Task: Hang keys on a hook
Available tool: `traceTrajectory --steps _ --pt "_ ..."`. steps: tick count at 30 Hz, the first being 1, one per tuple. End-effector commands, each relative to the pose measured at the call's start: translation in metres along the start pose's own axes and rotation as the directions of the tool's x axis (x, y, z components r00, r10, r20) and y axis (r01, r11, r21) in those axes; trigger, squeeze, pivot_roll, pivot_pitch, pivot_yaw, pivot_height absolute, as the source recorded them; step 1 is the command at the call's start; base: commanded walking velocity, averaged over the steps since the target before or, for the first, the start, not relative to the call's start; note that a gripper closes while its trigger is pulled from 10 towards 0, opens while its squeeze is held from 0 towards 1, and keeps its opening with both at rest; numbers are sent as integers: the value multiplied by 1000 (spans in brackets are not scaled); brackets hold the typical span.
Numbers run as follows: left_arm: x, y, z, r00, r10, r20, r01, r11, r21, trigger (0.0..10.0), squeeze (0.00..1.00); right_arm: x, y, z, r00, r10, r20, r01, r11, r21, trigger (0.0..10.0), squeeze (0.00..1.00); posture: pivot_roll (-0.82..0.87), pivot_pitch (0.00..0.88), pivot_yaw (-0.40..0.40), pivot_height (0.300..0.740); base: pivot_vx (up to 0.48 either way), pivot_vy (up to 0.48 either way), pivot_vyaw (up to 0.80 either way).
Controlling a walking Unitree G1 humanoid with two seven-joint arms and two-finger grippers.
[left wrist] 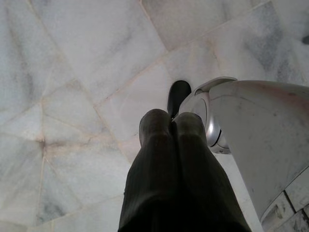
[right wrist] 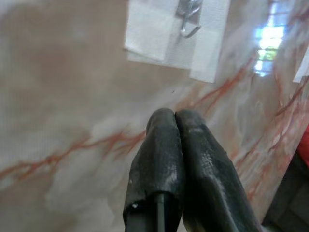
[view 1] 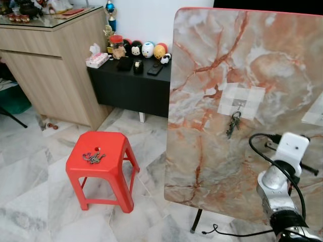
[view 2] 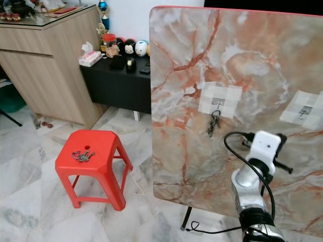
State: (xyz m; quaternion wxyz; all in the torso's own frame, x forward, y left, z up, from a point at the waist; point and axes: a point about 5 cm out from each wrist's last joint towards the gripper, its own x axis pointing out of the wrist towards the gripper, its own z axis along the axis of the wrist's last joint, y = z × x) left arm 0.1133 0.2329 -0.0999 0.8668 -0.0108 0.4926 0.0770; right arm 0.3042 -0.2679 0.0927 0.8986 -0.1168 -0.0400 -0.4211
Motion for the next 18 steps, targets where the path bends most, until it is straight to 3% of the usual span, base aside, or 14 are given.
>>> traceTrajectory --steps 1,3,5,8,18 --pt "0 1 0 1000 -6 0 6 1000 8 10000 0 3 -4 7 999 -37 14 37 998 59 10000 0 180 0 -23 740 0 0 0" --pt "0 1 0 1000 -6 0 6 1000 8 10000 0 4 -5 8 999 -44 25 43 998 53 10000 0 180 0 -22 740 0 0 0" --pt "0 1 0 1000 -6 1 6 1000 9 10000 0 9 -2 24 984 -17 177 33 996 -88 10000 0 180 0 -21 740 0 0 0" --pt "0 1 0 1000 -6 2 6 1000 9 10000 0 12 1 32 970 3 242 31 990 -138 10000 0 180 0 -21 740 0 0 0" --pt "0 1 0 1000 -8 3 8 1000 7 10000 0 16 4 37 967 -8 254 58 980 -190 10000 0 182 0 -19 740 0 0 0"
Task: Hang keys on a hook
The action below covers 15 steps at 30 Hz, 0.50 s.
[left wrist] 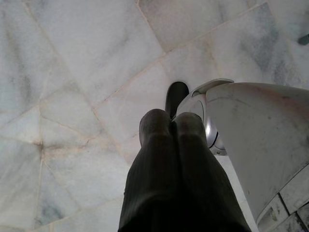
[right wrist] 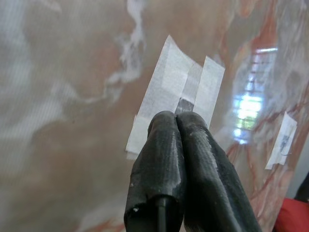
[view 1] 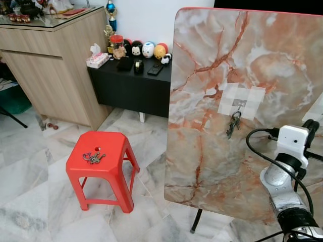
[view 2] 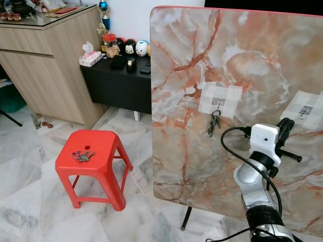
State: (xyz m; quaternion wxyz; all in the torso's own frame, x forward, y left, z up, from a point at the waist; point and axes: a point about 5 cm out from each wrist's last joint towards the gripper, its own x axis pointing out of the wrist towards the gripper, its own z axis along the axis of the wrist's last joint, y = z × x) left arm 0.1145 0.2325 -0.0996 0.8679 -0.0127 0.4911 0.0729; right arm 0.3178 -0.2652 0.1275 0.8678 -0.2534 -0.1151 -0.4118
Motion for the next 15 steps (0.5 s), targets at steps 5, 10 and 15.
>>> traceTrajectory --steps 5,10,15 --pt "-1 2 -1 1000 2 -2 -2 1000 6 10000 0 7 -5 -7 998 -30 -53 28 999 -35 10000 0 181 0 -19 740 0 0 0" --pt "-1 2 -1 1000 1 -2 -1 1000 5 10000 0 9 -6 -14 994 -24 -106 19 999 -41 10000 0 182 0 -19 740 0 0 0" --pt "-1 2 -1 1000 2 0 -2 1000 3 10000 0 11 -4 -14 991 -11 -135 10 1000 -10 10000 0 182 0 -19 740 0 0 0"
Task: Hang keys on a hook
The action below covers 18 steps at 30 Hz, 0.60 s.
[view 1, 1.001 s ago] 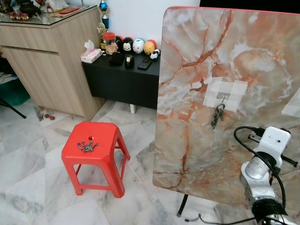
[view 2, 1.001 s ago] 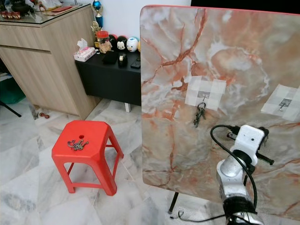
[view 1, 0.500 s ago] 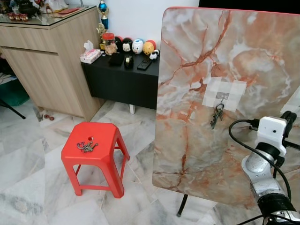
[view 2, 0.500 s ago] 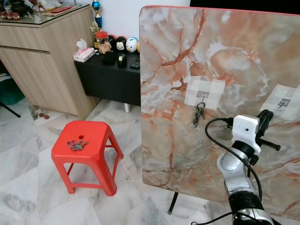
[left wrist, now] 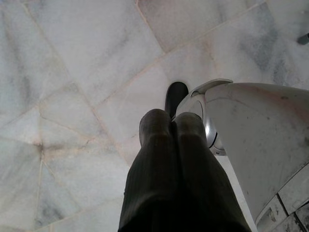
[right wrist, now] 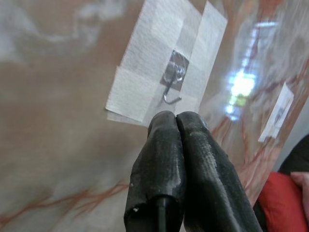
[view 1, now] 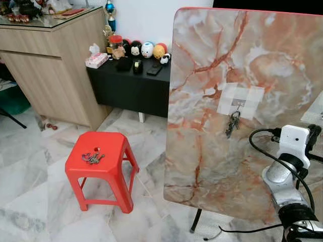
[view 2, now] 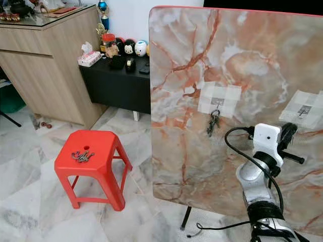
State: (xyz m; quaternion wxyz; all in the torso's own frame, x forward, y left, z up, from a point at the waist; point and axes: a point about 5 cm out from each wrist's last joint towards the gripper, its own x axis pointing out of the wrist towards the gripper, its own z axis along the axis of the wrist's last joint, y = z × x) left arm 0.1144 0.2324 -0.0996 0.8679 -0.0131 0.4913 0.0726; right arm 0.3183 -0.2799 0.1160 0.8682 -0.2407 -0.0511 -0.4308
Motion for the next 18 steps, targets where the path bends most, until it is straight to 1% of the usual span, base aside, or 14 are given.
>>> traceTrajectory --steps 1,3,6,10,18 --pt "-1 2 -1 1000 3 0 -3 1000 4 10000 0 5 -1 4 1000 -6 -4 6 1000 26 10000 0 182 0 -19 740 0 0 0" --pt "-1 2 -1 1000 7 3 -7 1000 8 10000 0 4 2 7 1000 9 9 -9 999 36 10000 0 183 0 -20 740 0 0 0" --pt "-1 2 0 1000 10 8 -10 1000 15 10000 0 -2 5 4 1000 24 2 -24 999 35 10000 0 185 0 -20 740 0 0 0" --pt "-1 2 0 1000 9 9 -9 1000 18 10000 0 -5 7 1 999 34 -6 -33 999 31 10000 0 183 0 -19 740 0 -301 0" --pt "-1 2 0 1000 8 9 -8 1000 22 10000 0 -4 10 4 999 45 -7 -44 998 40 10000 0 184 0 -21 740 0 -334 0"
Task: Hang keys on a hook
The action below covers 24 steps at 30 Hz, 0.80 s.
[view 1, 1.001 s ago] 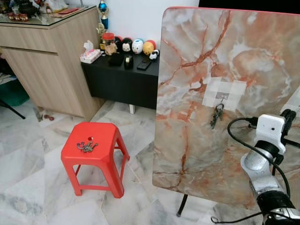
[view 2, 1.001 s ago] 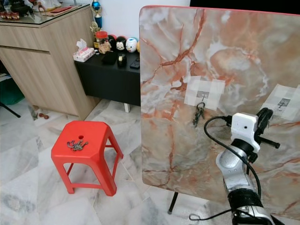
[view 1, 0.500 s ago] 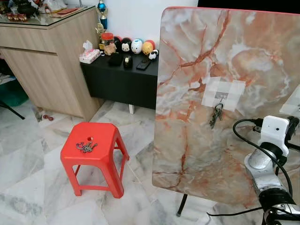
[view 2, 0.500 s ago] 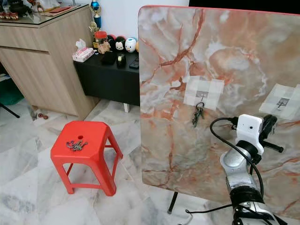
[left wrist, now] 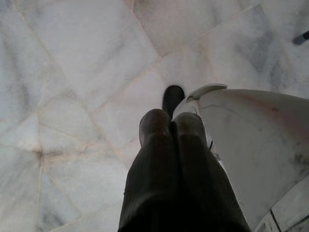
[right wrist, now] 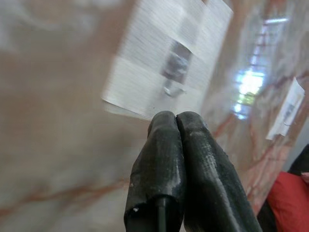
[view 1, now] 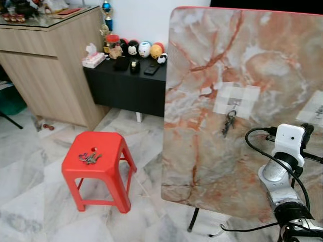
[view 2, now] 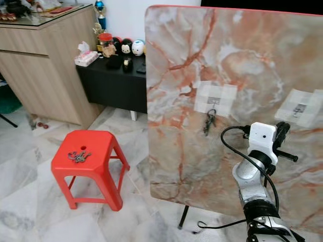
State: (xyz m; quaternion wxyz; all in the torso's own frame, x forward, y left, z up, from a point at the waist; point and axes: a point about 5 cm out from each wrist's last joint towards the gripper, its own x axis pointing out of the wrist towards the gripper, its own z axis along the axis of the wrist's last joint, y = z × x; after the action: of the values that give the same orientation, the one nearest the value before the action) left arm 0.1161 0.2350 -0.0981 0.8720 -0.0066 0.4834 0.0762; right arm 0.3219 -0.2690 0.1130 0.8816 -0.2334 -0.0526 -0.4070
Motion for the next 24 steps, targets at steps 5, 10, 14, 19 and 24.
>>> traceTrajectory --steps 5,10,14,19,24 --pt "-1 0 -3 1000 0 -9 0 1000 -1 10000 0 1 2 2 1000 -2 -12 3 1000 22 10000 0 187 0 -22 740 0 -141 0" --pt "-1 0 -3 1000 1 -9 -1 1000 0 10000 0 0 3 2 1000 2 -12 -2 1000 22 10000 0 186 0 -22 740 0 0 0" --pt "-1 0 -3 1000 0 -9 0 1000 -1 10000 0 0 3 2 1000 3 -11 -2 1000 21 10000 0 187 0 -23 740 0 0 0" --pt "-1 0 -2 1000 4 -6 -4 1000 -5 10000 0 1 5 5 1000 8 -2 -8 1000 24 10000 0 187 0 -23 740 0 0 0" --pt "-1 0 -2 1000 8 -3 -8 1000 -9 10000 0 1 7 8 1000 3 13 -3 1000 28 10000 0 189 0 -23 740 0 0 0"
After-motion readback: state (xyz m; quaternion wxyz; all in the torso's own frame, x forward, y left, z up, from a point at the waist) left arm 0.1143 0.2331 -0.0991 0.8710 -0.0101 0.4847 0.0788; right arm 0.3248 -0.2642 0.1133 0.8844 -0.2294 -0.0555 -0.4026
